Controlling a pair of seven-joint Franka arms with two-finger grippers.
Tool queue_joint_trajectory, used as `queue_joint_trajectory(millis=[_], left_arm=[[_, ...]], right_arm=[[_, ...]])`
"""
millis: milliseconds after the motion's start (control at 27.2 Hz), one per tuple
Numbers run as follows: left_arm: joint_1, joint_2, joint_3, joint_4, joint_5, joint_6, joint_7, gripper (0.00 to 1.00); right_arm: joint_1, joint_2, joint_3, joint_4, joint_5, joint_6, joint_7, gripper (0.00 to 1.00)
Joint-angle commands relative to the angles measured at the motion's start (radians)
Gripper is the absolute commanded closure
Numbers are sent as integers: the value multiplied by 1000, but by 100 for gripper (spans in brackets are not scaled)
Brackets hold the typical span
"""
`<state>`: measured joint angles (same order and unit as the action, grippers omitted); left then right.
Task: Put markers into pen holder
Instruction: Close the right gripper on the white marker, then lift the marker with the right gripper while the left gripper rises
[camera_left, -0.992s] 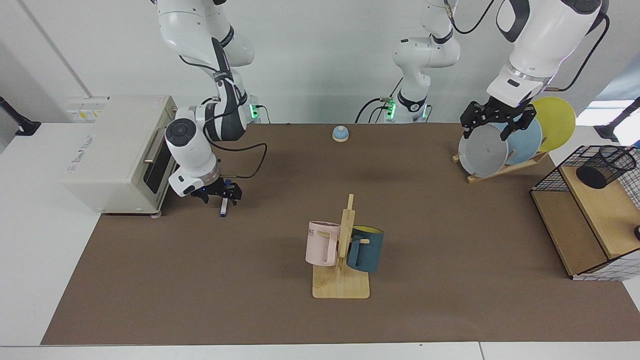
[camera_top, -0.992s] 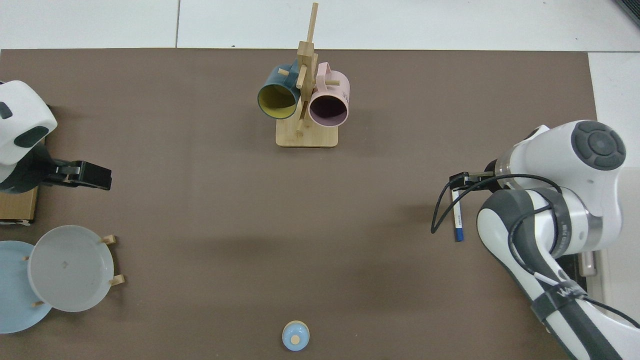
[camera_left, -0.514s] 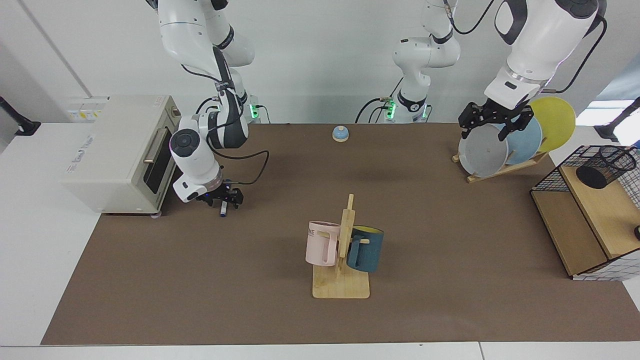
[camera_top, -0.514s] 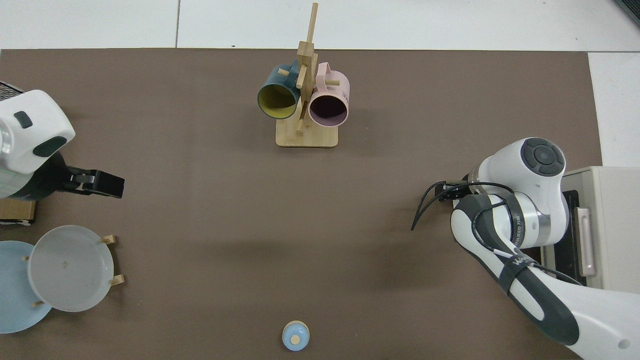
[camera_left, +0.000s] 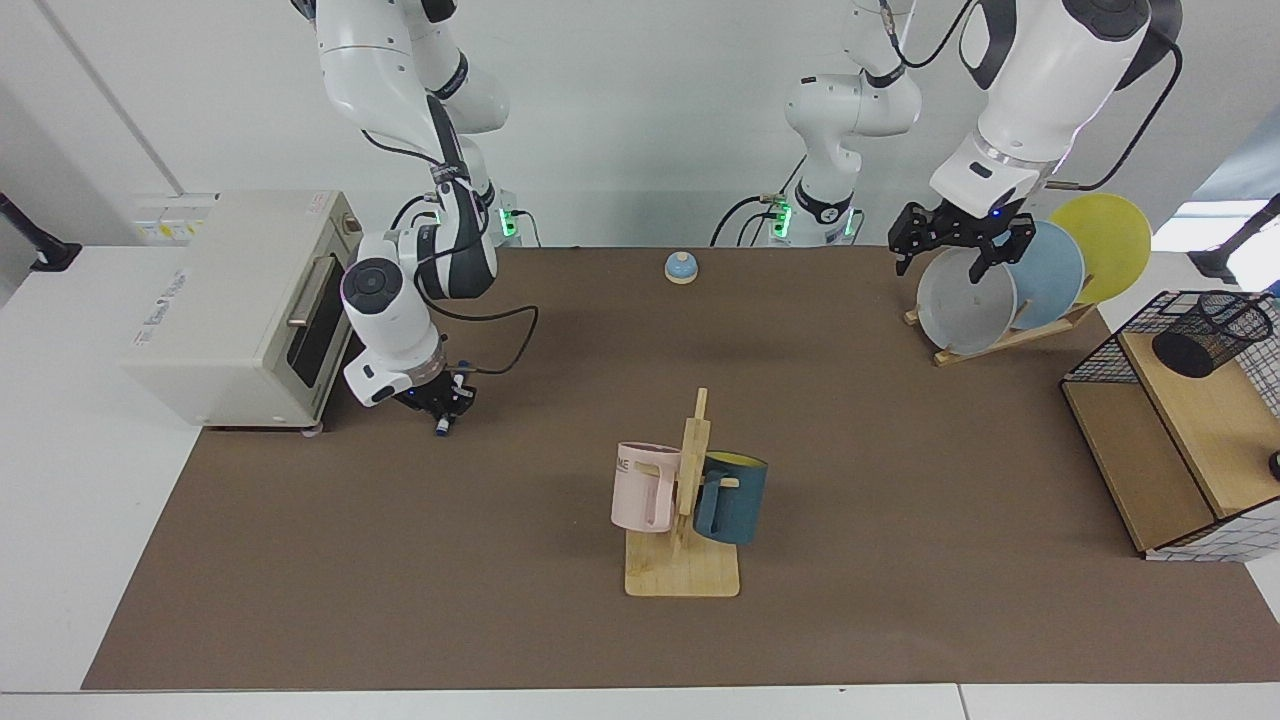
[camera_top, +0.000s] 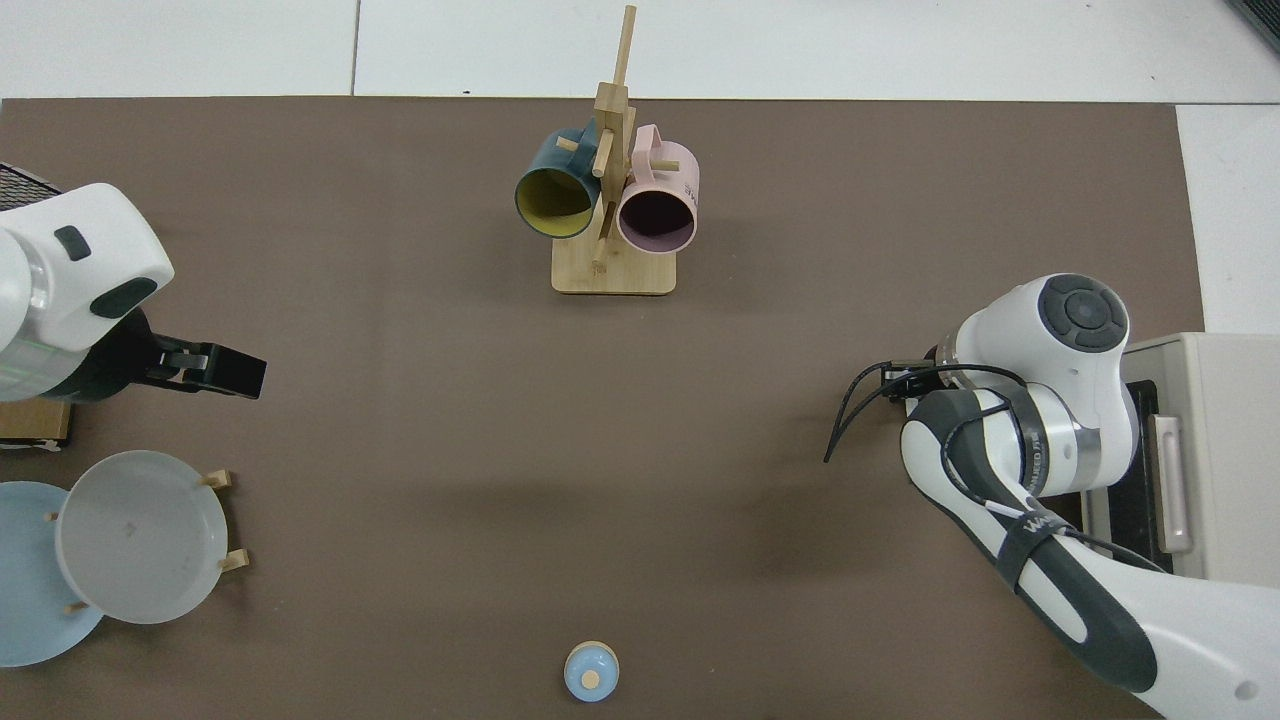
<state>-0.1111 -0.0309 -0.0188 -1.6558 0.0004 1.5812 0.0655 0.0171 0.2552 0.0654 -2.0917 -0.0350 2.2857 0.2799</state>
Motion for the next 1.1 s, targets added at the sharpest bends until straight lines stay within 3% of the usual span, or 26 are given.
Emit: queue_joint_trajectory(millis=[0,147,294,404,551,735,919,1066], left_arm=[[-15,-29,13,-33,4,10,5,0],[-15,-29,11,-35,6,10,5,0],[-13,-37,11,-68,4,14,37,0],[-13,-41,11,-81,4,22,92,0],[-12,-41,13,-81,-19,22,184,0],[-33,-72,10,-146,-71,72,376,0],[-38,-109,11,-223,-135,138,604,0],[-39,-112,11,-234,-246,158,836,0]], right_arm=[[-2,-4,8,82,58,-119,125,100],[61,-34,7,128,158,-224,237,100],[115,-74,8,176,185,-323,436,100],[147,-86,8,267,266,-458,571,100],[156,-76,8,357,336,-595,669,100],[124,-44,-2,435,472,-660,759,100],[152,15,-6,585,457,-758,823,100],[165,12,8,630,466,-750,1105,100]])
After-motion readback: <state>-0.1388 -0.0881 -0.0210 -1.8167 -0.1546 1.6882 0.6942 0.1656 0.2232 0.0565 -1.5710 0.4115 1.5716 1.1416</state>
